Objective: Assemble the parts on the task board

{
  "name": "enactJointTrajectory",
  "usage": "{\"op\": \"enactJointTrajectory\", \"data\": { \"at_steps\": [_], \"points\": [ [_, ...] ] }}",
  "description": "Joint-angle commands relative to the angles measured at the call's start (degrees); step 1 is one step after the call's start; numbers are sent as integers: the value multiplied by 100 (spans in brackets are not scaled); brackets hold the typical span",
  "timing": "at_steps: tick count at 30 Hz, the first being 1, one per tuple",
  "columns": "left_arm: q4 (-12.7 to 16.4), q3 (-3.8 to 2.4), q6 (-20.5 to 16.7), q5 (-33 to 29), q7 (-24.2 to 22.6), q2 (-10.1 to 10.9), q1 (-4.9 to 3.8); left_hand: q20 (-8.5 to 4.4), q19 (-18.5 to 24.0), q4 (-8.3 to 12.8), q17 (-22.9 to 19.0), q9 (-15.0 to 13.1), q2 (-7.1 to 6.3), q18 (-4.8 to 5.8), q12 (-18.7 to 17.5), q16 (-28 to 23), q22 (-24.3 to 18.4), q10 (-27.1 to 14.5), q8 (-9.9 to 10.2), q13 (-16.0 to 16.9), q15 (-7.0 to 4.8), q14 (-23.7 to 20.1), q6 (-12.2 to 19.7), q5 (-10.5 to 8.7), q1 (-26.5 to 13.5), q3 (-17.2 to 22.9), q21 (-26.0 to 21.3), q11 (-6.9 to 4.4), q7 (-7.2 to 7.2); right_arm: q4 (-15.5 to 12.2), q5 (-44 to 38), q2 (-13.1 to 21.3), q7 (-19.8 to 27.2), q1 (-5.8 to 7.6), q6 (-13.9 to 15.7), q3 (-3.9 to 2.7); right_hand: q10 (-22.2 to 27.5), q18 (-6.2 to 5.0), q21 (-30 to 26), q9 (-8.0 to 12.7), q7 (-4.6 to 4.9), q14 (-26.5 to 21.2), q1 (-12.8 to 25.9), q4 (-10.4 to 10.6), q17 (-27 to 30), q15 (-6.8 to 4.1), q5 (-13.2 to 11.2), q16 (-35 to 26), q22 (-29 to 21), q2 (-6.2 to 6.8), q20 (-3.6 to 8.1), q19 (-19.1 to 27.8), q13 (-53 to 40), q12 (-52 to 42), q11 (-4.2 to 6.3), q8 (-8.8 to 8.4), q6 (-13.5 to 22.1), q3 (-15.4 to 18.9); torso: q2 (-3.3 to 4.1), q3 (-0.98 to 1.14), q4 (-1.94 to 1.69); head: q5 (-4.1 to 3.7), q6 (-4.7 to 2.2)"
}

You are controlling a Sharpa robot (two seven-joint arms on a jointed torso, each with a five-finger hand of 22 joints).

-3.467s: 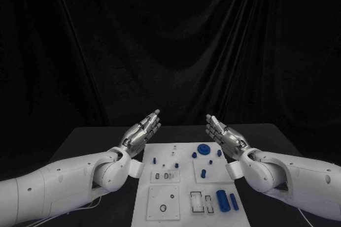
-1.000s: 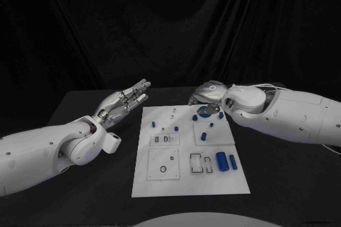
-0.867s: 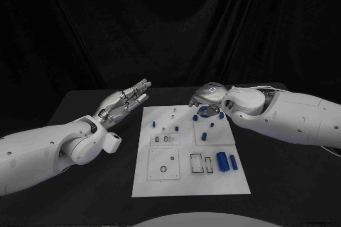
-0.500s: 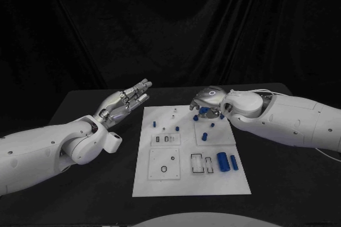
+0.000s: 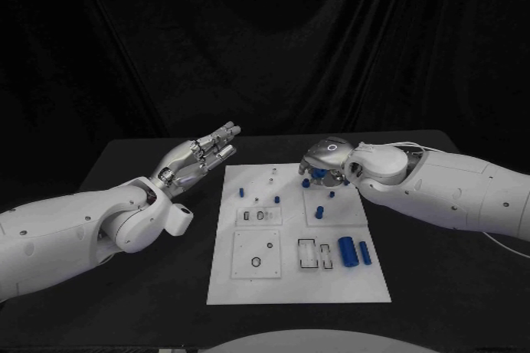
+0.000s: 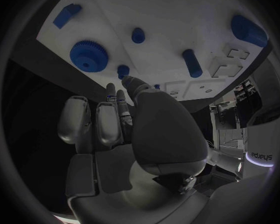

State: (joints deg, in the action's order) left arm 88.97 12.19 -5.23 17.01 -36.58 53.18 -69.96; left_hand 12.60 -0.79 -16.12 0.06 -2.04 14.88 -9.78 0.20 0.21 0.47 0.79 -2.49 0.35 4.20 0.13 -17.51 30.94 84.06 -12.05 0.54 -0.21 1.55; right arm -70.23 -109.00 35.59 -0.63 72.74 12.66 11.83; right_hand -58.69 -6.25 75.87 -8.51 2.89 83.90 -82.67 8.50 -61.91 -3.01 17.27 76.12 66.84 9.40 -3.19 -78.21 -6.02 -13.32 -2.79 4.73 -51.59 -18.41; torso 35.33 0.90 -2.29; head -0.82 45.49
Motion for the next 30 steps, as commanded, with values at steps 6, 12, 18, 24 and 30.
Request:
{"op": "enactJointTrajectory", "data": {
  "at_steps": [6, 12, 18, 24, 30],
  "points": [
    [-4, -6, 88, 3, -66, -19, -16, 53, -4, 3, -6, -2, 0, -50, 9, -21, 11, 14, 31, -5, 46, -13, 33, 31, 80, 48, 31, 46, 23, 190, 120, -102, 182, -70, 115, -4, 44, 101, 30, -41, 10, 103, 6, -16, -36, -10, 129, 24, 36, 59, 0, 38, -8, 9, -11, 44, -76, -109, -6, -1, -9, -13, 41],
    [-10, -6, 111, 3, -55, -31, -16, 79, -15, 5, -6, -3, -1, -53, 10, -21, 17, 15, 30, -4, 54, -13, 29, 37, 99, 61, 42, 51, 27, 305, 167, -170, 252, -120, 165, -4, 25, 102, 36, -72, 18, 104, 69, -3, -41, -8, 55, 30, 53, 75, -3, 41, -22, -7, -9, 59, -116, -135, -5, -1, -1, 2, 59],
    [-14, -5, 128, 3, -44, -35, -16, 104, -26, 4, -6, -3, -3, -55, 10, -21, 23, 16, 31, -4, 64, -13, 34, 41, 112, 72, 51, 53, 29, 412, 211, -228, 313, -167, 209, -5, -24, 101, 38, -128, 29, 95, 107, -5, -24, -11, -36, 23, 73, 60, -3, 48, -46, -42, 3, 104, -212, -178, -7, -5, 0, 16, 84],
    [-26, -5, 148, 3, -27, -43, -15, 135, -40, 0, -6, -3, 2, -56, 11, -21, 30, 19, 30, -3, 77, -13, 30, 43, 125, 86, 63, 54, 30, 509, 253, -284, 375, -199, 239, -5, -59, 101, 39, -195, 39, 88, 127, -14, -15, -21, -77, 17, 90, 37, 2, 53, -64, -67, 24, 167, -332, -208, -9, -6, -2, 15, 96],
    [-41, -5, 192, 3, 5, -54, -15, 185, -63, 3, -6, -5, 5, -59, 13, -21, 41, 25, 28, -1, 100, -13, 23, 49, 154, 115, 84, 63, 34, 589, 294, -326, 409, -221, 221, -5, -101, 100, 36, -289, 87, 79, 68, -88, 2, -37, 36, 8, 106, -12, 15, 63, -84, -93, 44, 246, -482, -290, -12, -5, -4, 18, 114]
  ]
}}
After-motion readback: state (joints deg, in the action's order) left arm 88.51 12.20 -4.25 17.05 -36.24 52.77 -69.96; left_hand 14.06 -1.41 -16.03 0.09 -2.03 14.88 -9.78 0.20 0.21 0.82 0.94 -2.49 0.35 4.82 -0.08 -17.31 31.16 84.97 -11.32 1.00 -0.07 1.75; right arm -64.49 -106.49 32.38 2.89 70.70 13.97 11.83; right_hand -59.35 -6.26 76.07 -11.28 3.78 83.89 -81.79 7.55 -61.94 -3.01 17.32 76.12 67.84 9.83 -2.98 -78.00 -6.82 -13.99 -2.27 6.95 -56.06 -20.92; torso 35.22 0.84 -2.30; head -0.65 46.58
